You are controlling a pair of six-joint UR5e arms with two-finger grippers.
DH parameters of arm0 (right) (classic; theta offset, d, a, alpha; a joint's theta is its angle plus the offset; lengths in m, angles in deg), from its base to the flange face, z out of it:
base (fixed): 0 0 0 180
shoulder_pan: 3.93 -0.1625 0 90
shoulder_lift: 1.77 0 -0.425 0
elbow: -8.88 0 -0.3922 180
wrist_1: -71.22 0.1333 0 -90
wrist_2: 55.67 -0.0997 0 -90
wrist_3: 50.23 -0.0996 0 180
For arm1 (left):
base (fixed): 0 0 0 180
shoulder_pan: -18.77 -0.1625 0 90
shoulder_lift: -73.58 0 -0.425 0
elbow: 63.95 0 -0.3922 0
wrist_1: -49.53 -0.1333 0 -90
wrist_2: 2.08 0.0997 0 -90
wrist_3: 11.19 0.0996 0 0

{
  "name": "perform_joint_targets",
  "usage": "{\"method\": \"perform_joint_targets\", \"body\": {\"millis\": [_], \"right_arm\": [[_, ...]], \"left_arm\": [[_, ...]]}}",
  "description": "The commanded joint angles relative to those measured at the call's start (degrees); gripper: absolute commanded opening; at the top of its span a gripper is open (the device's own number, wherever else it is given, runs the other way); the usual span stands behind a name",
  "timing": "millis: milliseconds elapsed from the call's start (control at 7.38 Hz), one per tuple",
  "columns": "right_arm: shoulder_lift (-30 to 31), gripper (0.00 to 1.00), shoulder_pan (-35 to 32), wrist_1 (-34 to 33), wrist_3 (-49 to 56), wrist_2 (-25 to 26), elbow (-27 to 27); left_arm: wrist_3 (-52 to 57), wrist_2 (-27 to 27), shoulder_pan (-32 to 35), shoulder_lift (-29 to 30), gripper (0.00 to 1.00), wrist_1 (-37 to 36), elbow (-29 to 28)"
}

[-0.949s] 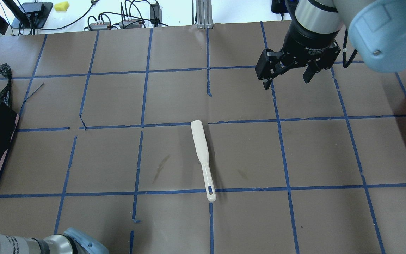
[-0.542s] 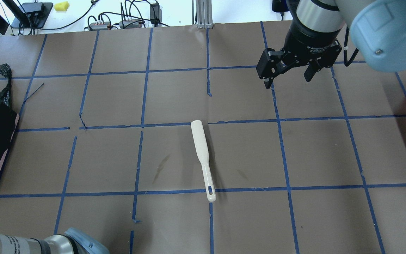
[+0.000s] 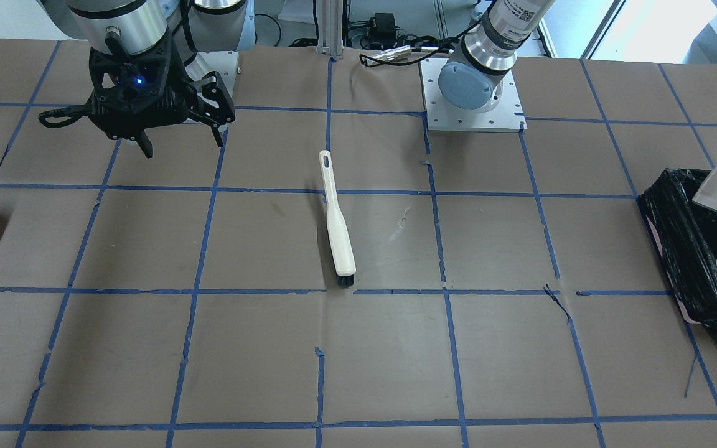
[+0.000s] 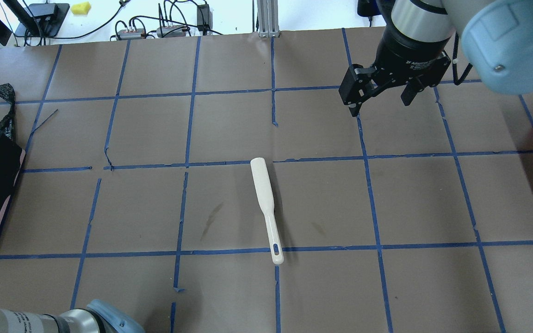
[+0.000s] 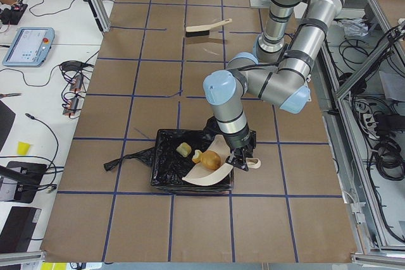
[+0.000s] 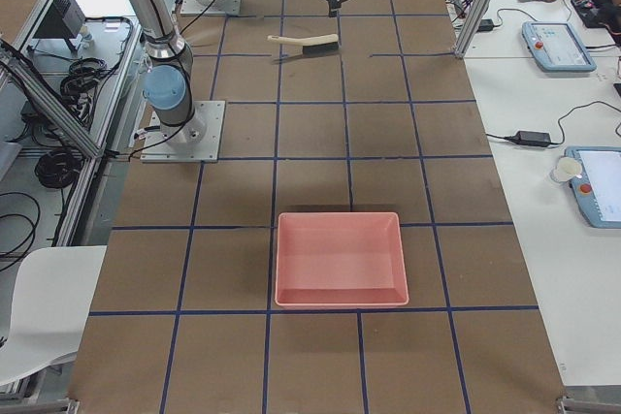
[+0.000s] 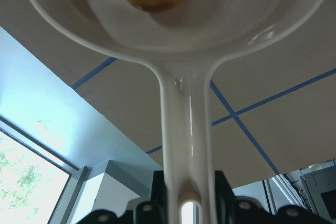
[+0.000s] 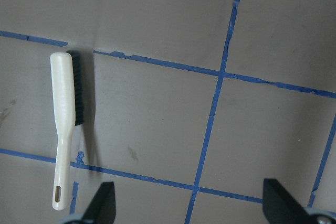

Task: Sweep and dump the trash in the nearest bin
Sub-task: 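Hold the dustpan tipped over the trash bag with the left gripper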

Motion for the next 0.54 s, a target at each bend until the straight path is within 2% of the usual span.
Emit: {"method": "perform_joint_targets", "body": {"millis": [0,407], "right_arm": [[0.0,1.0,0.13,0.01,0.06,-0.16,0.0],[0.17,1.0,0.04,0.01,0.06,-0.43,0.0]], "left_arm": [[-0.05,0.46,0.66,-0.45,0.02,-3.19,1.26],[0.47,1.78,4.09,-1.59,0.02,-4.89,1.45]]}}
